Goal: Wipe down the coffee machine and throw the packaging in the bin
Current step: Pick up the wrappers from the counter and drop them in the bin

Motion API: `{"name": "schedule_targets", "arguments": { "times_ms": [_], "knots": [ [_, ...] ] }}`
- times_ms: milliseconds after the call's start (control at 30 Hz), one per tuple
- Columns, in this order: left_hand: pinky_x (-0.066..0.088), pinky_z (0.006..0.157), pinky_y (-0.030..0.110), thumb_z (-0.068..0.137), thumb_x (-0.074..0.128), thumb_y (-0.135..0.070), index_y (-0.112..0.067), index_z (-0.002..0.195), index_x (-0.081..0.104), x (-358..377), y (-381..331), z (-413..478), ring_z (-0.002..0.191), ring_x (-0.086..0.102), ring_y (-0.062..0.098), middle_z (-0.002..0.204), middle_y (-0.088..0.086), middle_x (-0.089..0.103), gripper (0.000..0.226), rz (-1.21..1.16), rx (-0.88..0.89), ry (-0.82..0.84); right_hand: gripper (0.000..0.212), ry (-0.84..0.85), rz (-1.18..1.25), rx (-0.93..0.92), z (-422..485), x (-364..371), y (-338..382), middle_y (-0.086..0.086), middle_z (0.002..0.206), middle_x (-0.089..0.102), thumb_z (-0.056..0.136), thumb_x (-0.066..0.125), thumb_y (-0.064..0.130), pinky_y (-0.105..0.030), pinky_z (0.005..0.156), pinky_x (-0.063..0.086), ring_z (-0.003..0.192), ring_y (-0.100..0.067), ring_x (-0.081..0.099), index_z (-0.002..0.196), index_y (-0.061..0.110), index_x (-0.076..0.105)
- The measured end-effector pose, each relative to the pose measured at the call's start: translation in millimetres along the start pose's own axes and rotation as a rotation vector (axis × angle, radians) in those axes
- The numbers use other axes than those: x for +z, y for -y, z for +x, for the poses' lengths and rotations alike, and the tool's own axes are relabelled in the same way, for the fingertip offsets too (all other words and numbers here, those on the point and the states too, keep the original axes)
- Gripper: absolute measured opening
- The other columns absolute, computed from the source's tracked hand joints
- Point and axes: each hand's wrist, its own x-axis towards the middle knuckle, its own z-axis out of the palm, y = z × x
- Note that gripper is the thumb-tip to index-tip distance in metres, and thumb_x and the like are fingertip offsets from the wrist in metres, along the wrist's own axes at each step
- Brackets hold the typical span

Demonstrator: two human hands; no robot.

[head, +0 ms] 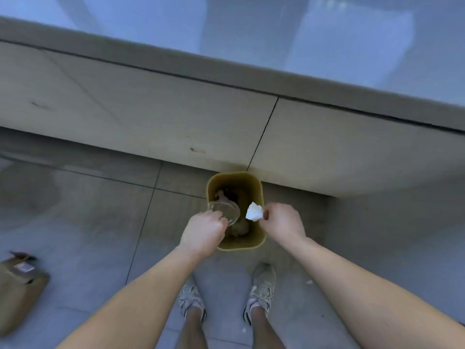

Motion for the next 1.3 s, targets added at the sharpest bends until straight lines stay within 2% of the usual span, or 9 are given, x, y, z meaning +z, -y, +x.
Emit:
{"name": "schedule_targets", "arguments": {
  "times_ms": [133,233,300,400,533,667,1000,1133,1300],
  "knots": [
    [0.027,0.042,0.026,0.056,0.084,-0.005,-0.014,0.057,0.06,52.5,10.4,13.4,0.05,0.053,0.023,0.059,0.002,0.056,0.025,-0.001,-0.01,0.091,0.02,0.038,-0.057,-0.006,32.6,41.6,-6.9,0.004,0.068,0.056,0.084,0.058,0.024,-0.025,0.048,0.039,0.061,-0.015,0.054,0.065,0.026,0.05],
    [0.032,0.051,0.031,0.078,0.066,-0.008,-0.014,0.08,0.066,96.1,14.8,19.7,0.071,0.059,0.026,0.08,0.004,0.062,0.006,-0.023,-0.04,0.158,0.016,0.077,-0.092,0.013,57.6,68.9,-8.6,0.001,0.07,0.056,0.085,0.056,0.025,-0.027,0.051,0.042,0.067,-0.021,0.057,0.069,0.026,0.051],
    [0.032,0.053,0.031,0.081,0.061,-0.007,-0.012,0.088,0.067,111.9,15.9,24.6,0.077,0.06,0.028,0.086,0.005,0.063,0.011,-0.042,-0.056,0.175,0.022,0.091,-0.099,0.038,68.4,83.1,-11.1,0.002,0.066,0.051,0.083,0.056,0.024,-0.025,0.047,0.033,0.063,-0.021,0.054,0.064,0.025,0.046],
    [0.029,0.051,0.029,0.078,0.065,-0.007,-0.014,0.087,0.069,122.6,15.2,34.0,0.072,0.06,0.026,0.082,0.004,0.064,0.012,-0.048,-0.071,0.193,0.021,0.091,-0.097,0.062,80.0,96.0,-15.2,0.002,0.066,0.052,0.085,0.056,0.022,-0.023,0.045,0.027,0.062,-0.02,0.053,0.065,0.024,0.049],
    [0.029,0.053,0.029,0.08,0.063,-0.009,-0.015,0.088,0.069,130.8,15.7,43.0,0.074,0.06,0.025,0.084,0.003,0.065,0.011,-0.035,-0.098,0.163,0.016,0.088,-0.103,0.091,90.4,101.1,-18.3,0.0,0.073,0.059,0.089,0.055,0.024,-0.023,0.046,0.031,0.065,-0.019,0.056,0.074,0.023,0.056],
    [0.033,0.054,0.03,0.086,0.059,-0.008,-0.014,0.092,0.068,137.0,18.1,50.9,0.076,0.058,0.024,0.087,0.004,0.063,0.013,-0.031,-0.107,0.167,0.03,0.068,-0.081,0.103,98.6,104.5,-20.0,0.004,0.065,0.051,0.092,0.054,0.022,-0.023,0.045,0.026,0.058,-0.011,0.048,0.063,0.025,0.047],
    [0.046,0.061,0.03,0.091,0.061,-0.016,-0.017,0.099,0.067,146.1,20.5,55.8,0.085,0.055,0.02,0.094,0.001,0.062,0.011,-0.074,-0.133,0.142,0.019,0.04,-0.025,0.091,109.9,119.6,-17.1,0.004,0.074,0.06,0.093,0.06,0.032,-0.026,0.054,0.045,0.067,-0.014,0.059,0.075,0.026,0.056],
    [0.039,0.057,0.029,0.088,0.06,-0.014,-0.017,0.091,0.064,142.3,21.6,52.8,0.08,0.05,0.019,0.09,0.002,0.056,0.006,-0.081,-0.137,0.15,0.011,0.02,-0.017,0.074,107.4,120.1,-17.2,0.007,0.078,0.06,0.094,0.058,0.032,-0.032,0.065,0.057,0.069,-0.012,0.058,0.084,0.027,0.058],
    [0.043,0.06,0.032,0.089,0.058,-0.016,-0.016,0.093,0.061,129.7,25.3,47.3,0.076,0.044,0.018,0.09,0.003,0.053,0.005,-0.068,-0.159,0.163,0.01,0.039,-0.024,0.04,101.4,108.1,-17.1,0.007,0.079,0.061,0.094,0.055,0.027,-0.031,0.063,0.056,0.07,-0.012,0.058,0.086,0.026,0.06]
  ]
}}
